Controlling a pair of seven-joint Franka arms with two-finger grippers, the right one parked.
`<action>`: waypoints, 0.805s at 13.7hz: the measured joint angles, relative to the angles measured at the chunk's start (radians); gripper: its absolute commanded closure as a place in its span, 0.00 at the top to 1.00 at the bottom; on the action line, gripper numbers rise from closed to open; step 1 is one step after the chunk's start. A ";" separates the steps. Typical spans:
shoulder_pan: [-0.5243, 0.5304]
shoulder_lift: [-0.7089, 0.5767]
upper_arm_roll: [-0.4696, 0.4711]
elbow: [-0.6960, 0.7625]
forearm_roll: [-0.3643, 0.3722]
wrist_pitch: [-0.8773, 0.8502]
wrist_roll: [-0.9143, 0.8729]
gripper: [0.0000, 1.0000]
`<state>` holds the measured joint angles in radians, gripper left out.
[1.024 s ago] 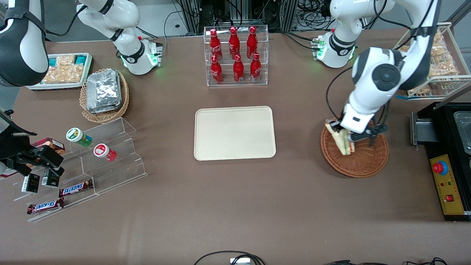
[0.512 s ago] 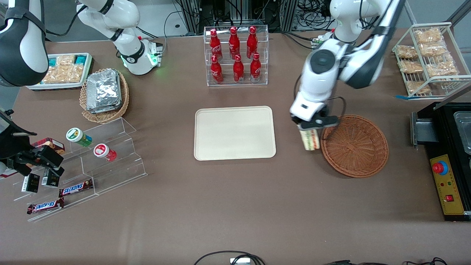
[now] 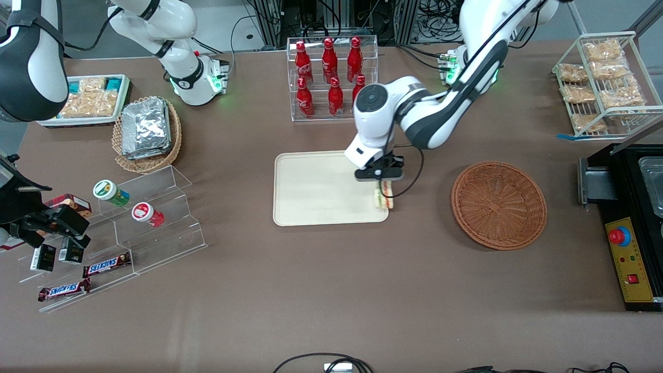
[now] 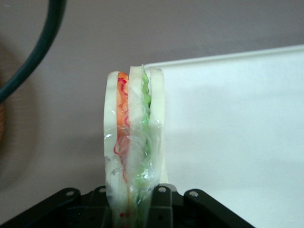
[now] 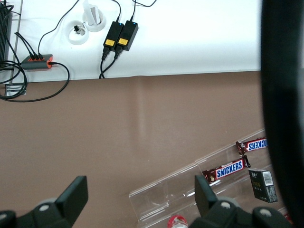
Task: Place sandwich from basket to tray
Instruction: 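Carry the held sandwich from the basket over the cream tray, then lower the sandwich onto the tray and open the left gripper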
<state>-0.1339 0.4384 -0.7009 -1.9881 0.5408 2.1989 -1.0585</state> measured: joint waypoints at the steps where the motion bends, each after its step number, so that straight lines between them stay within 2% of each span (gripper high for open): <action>1: -0.015 0.032 0.000 0.010 0.029 0.000 -0.001 0.00; 4: -0.052 0.116 0.000 0.028 0.085 0.010 -0.003 0.00; 9: -0.073 0.187 0.001 0.058 0.089 0.031 -0.019 0.01; 10: -0.073 0.188 0.000 0.059 0.089 0.031 -0.019 0.08; 11: -0.075 0.188 0.000 0.060 0.089 0.031 -0.020 0.20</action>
<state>-0.2094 0.6268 -0.7004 -1.9284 0.6300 2.2297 -1.0783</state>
